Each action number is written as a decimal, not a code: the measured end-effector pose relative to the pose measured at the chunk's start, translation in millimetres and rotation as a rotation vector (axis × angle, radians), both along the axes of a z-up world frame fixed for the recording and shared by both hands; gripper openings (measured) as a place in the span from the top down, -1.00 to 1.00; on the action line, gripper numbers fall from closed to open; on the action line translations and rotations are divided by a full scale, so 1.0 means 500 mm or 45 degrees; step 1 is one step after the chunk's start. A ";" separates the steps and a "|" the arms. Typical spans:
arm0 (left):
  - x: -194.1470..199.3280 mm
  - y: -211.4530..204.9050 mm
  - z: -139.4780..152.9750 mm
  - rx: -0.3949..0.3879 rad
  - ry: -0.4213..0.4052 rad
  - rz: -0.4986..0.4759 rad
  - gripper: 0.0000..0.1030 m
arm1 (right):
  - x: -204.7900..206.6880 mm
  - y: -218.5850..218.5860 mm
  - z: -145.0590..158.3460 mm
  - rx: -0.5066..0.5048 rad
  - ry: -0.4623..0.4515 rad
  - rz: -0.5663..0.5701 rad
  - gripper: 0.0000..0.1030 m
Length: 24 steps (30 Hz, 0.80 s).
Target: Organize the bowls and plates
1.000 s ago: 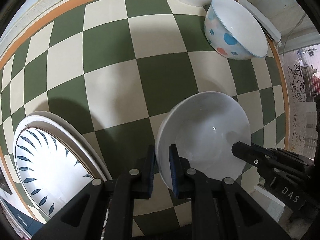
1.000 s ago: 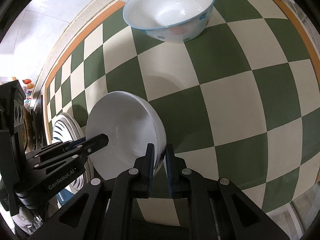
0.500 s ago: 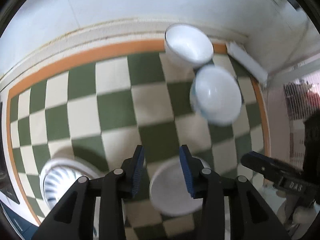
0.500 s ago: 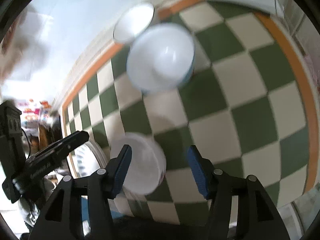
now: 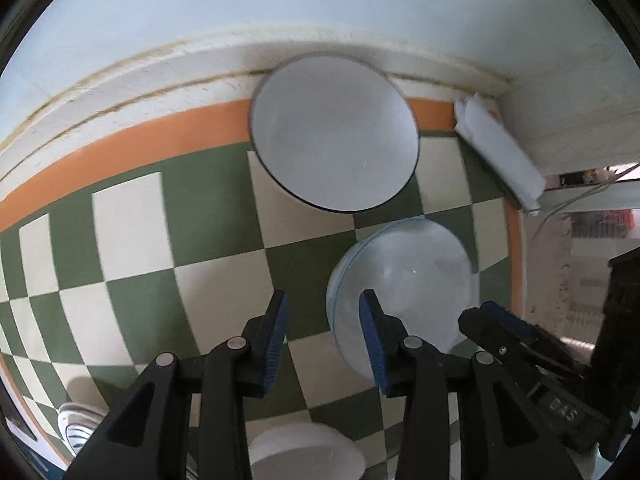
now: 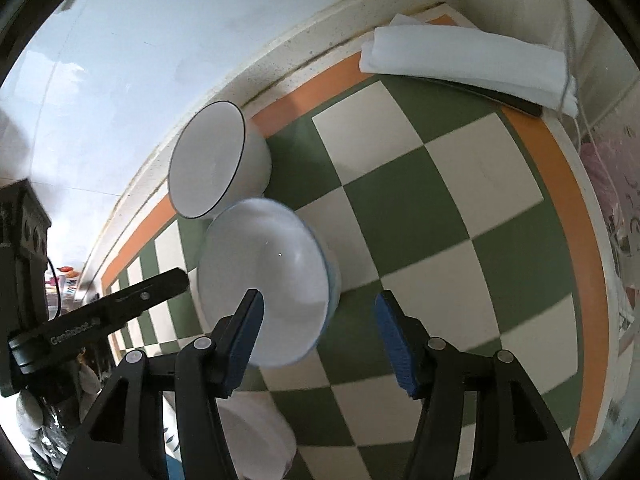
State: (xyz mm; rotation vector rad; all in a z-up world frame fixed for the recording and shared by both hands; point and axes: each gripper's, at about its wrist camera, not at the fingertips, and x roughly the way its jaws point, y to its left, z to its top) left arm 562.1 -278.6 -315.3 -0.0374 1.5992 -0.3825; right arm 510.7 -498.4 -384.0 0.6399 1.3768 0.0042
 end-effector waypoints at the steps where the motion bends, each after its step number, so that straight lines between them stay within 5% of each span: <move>1: 0.002 -0.008 -0.011 0.009 0.010 -0.013 0.34 | 0.006 0.000 -0.006 -0.009 0.004 0.005 -0.18; 4: 0.002 -0.028 -0.038 0.049 0.028 -0.055 0.34 | 0.021 -0.002 -0.024 -0.013 0.019 0.011 -0.08; 6: 0.001 -0.037 -0.052 0.065 0.018 -0.066 0.37 | 0.031 -0.001 -0.042 -0.011 0.040 0.020 0.23; 10: -0.005 -0.042 -0.069 0.059 0.018 -0.082 0.81 | 0.030 0.008 -0.066 0.005 0.068 0.017 0.75; 24: -0.054 -0.032 0.005 0.071 -0.098 -0.094 0.83 | 0.027 0.040 -0.014 -0.036 0.014 0.074 0.80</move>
